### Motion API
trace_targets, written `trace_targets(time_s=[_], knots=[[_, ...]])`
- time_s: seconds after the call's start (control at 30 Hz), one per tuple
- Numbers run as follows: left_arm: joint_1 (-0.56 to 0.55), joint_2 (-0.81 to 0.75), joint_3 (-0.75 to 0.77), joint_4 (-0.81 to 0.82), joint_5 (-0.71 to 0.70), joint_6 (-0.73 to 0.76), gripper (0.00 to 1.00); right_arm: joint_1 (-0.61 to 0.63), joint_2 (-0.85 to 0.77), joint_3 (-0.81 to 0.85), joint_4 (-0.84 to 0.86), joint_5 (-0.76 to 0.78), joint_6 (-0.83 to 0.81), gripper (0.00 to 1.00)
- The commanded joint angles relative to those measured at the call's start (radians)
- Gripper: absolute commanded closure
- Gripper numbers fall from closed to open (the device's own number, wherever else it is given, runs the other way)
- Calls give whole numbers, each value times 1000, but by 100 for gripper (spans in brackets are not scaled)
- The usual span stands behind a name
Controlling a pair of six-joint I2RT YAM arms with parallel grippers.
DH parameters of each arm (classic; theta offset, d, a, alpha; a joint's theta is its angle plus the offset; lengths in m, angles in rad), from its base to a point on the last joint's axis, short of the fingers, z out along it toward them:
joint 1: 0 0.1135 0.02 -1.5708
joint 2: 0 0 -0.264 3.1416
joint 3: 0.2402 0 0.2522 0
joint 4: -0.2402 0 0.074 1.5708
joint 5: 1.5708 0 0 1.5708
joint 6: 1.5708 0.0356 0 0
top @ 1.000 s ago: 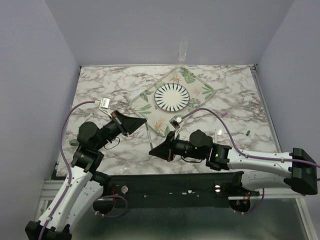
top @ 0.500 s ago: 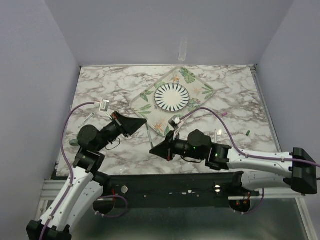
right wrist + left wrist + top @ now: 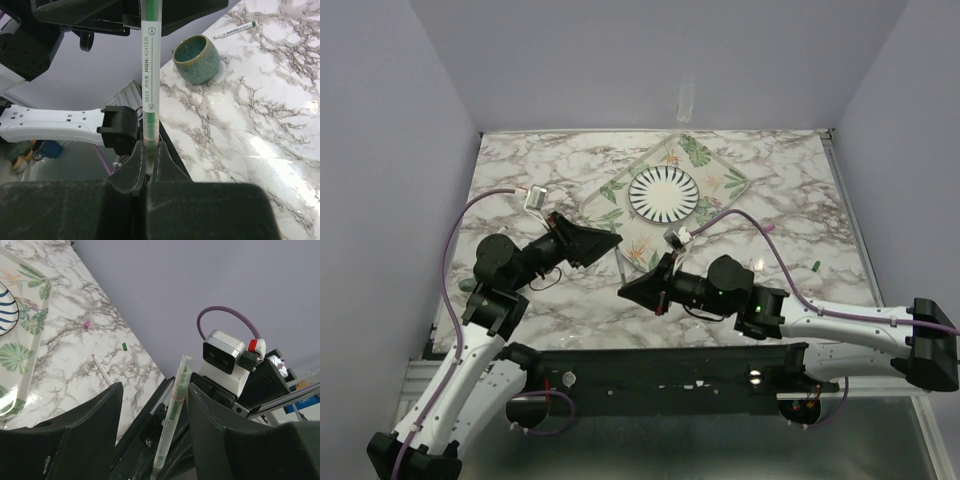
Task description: Insert the pens into the pen caps
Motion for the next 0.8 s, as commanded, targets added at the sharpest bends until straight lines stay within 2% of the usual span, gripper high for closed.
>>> trace_targets(time_s=[0.0, 0.33, 0.77], knots=[[-3, 34, 72, -58, 41, 51, 36, 1, -19, -6, 32, -19, -9, 99], [-3, 46, 109, -58, 67, 63, 30, -1, -10, -12, 16, -20, 5, 99], [-3, 46, 143, -103, -3, 100, 33, -1, -2, -22, 16, -45, 23, 99]])
